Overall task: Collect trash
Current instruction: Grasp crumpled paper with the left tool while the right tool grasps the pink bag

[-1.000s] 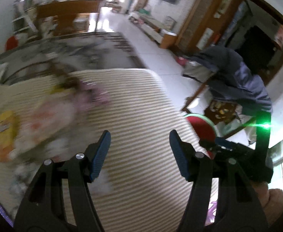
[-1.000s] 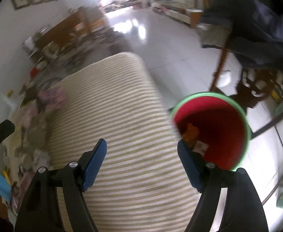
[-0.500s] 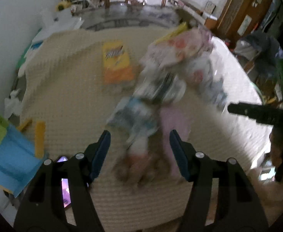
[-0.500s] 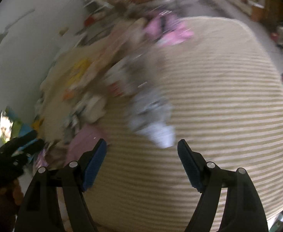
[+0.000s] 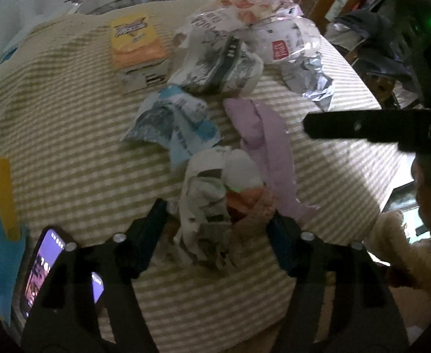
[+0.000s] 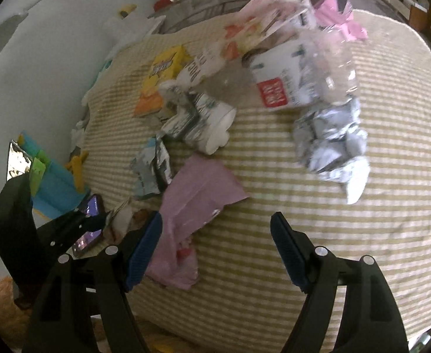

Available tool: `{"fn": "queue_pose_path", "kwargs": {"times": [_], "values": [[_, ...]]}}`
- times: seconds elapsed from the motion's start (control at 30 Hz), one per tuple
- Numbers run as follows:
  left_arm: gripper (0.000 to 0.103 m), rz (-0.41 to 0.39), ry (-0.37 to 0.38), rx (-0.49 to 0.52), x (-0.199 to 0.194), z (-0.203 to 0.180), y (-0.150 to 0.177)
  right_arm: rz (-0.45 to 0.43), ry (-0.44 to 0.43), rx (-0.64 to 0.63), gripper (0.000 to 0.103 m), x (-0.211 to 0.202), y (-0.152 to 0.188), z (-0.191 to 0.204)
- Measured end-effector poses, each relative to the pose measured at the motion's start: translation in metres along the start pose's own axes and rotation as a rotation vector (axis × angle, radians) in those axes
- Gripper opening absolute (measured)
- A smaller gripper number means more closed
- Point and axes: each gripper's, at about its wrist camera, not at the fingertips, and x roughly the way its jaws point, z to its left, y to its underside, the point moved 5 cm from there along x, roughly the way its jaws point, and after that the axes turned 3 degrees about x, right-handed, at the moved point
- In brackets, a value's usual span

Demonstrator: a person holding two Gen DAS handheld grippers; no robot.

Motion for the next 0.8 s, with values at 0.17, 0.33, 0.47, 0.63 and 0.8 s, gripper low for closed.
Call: {"fn": "queue_pose_path", "kwargs": {"times": [0.17, 0.33, 0.47, 0.63, 0.8], "values": [[0.041, -0.042, -0.005, 0.008, -0.011, 0.002, -0.008, -0.007, -0.002, 0.03, 0.074, -0.003, 0.003, -0.003], [0.04, -0.152, -0.005, -0.114, -0.043, 0.026, -0.025, 0.013, -0.013, 0.069, 0.074, -0.002, 0.003, -0.008], [0.04, -0.279, -0.001, -0.206, -0.075, 0.043, -0.055, 0.048, -0.028, 0.108, 0.08, 0.009, -0.003, -0.002], [0.04, -0.406, 0.023, -0.229, -0.103, 0.037, -0.096, 0.071, -0.008, 0.071, 0.082, 0.022, -0.006, 0.018], [0.041, -0.471, 0.072, -0.232, -0.114, 0.016, -0.127, 0.101, 0.042, -0.002, 0.082, 0.039, -0.002, 0.035]]}}
